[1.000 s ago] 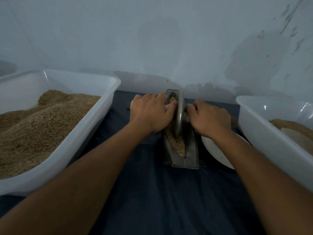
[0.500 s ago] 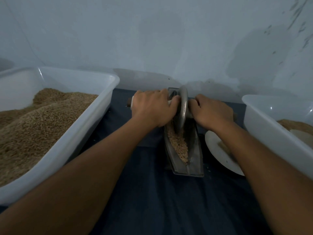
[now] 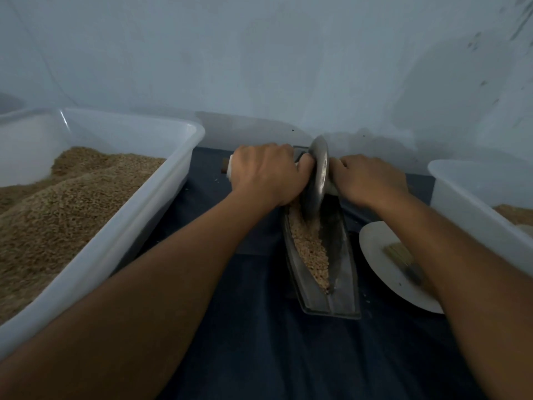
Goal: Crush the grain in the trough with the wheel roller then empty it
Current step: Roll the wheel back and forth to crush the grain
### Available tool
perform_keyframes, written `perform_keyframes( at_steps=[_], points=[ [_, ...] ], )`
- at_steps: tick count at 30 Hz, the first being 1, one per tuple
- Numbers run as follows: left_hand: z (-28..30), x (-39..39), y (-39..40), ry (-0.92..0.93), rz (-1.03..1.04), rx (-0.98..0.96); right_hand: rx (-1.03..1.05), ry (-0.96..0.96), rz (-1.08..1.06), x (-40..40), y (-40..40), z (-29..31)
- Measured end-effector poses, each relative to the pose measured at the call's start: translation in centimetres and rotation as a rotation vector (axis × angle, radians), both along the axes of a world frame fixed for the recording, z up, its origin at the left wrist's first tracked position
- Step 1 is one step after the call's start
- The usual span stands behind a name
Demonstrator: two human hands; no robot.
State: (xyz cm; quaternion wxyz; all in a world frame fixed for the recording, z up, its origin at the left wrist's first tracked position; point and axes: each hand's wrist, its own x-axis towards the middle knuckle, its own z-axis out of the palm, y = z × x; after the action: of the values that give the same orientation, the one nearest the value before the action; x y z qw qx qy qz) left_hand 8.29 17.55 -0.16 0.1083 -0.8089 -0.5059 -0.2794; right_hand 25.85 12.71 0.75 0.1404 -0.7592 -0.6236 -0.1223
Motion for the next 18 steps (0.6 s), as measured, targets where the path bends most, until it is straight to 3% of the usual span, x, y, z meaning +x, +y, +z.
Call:
perform_keyframes(
  at_steps=[18],
  points=[
    [1.0, 1.0, 1.5, 0.044, 0.057, -0.051, -0.192, 0.172, -0.05, 0.4, 2.0, 1.2]
  ],
)
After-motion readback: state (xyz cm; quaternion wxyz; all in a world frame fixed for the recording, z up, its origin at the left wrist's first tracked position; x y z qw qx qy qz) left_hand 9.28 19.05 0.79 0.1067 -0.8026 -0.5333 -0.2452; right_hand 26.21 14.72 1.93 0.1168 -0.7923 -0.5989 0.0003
